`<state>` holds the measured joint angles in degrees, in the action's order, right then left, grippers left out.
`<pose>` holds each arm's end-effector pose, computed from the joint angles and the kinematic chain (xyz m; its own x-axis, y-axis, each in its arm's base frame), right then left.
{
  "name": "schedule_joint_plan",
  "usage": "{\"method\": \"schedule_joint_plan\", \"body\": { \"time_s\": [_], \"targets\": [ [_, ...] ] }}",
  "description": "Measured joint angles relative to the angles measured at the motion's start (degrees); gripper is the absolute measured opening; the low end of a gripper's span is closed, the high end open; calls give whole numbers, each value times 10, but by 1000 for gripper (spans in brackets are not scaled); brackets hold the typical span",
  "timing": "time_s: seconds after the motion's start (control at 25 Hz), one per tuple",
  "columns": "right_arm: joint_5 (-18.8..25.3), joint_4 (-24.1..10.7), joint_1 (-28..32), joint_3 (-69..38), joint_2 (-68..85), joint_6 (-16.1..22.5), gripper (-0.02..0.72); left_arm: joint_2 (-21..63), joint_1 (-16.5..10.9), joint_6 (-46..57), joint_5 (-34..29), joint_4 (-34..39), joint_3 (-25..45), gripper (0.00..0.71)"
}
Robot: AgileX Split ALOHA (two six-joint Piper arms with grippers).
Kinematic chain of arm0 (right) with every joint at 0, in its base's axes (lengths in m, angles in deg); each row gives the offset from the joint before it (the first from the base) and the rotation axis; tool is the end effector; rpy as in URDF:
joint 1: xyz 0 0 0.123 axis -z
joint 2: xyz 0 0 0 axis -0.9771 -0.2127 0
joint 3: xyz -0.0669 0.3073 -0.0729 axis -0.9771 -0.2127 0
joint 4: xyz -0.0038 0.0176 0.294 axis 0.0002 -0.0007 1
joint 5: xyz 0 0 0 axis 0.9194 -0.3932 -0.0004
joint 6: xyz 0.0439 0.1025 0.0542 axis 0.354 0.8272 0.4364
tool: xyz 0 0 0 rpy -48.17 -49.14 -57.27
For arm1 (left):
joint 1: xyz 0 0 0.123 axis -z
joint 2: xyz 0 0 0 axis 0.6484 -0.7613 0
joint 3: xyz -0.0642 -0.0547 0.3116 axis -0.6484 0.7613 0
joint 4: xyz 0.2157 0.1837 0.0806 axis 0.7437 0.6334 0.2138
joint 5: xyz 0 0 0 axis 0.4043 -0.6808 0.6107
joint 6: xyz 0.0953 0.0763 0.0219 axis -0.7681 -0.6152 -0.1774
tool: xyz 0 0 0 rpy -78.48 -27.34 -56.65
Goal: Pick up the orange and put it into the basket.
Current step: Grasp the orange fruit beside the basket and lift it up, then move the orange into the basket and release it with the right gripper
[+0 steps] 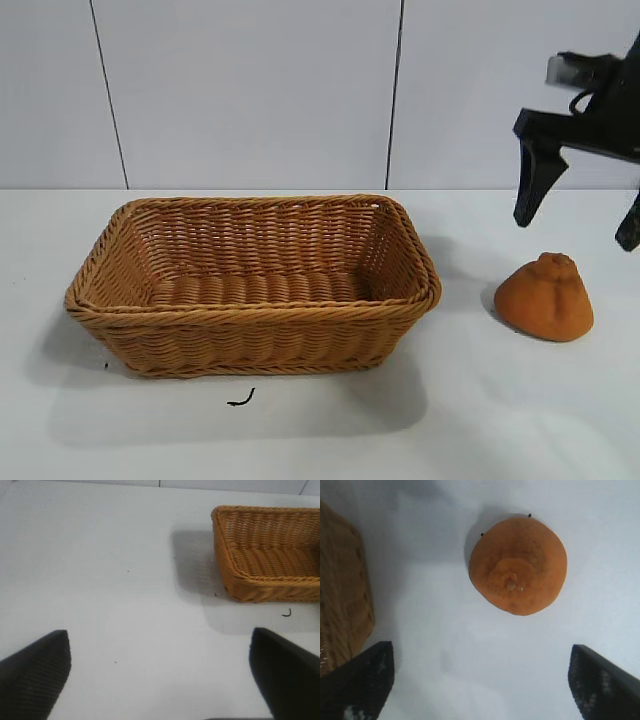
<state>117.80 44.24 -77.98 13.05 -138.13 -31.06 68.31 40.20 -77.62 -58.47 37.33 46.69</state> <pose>0.4397 0.0174 0.1100 -0.9932 0.1158 -0.0121 0.1133 0.9856 0.1258 0.0232 -0.0025 0.2823 -0.4575 -0.0454 -0.8881 -0.0052 0.9988 -0.0484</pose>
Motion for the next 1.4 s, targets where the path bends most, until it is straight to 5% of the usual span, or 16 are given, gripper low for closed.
{"method": "schedule_joint_plan", "body": {
  "time_s": [0.2,0.32,0.44,0.56,0.76,1.04,1.2,1.4],
  "targets": [
    [-10,0,0,0,-30,5,610,0,0,0,0,0,0,696],
    [-15,0,0,0,-31,6,453,0,0,0,0,-1,0,696],
    [-16,-3,0,0,-31,6,209,0,0,0,0,-1,0,696],
    [-14,-3,0,0,-18,6,80,0,0,0,0,-1,0,696],
    [-4,-7,0,2,18,5,61,0,0,0,0,-1,0,696],
    [76,-11,-1,73,79,-3,61,0,0,0,0,-1,0,696],
    [137,-15,-33,150,90,-8,61,0,0,0,0,-1,0,696],
    [148,-14,-107,208,90,-3,61,0,0,0,0,-1,0,696]
  ]
}}
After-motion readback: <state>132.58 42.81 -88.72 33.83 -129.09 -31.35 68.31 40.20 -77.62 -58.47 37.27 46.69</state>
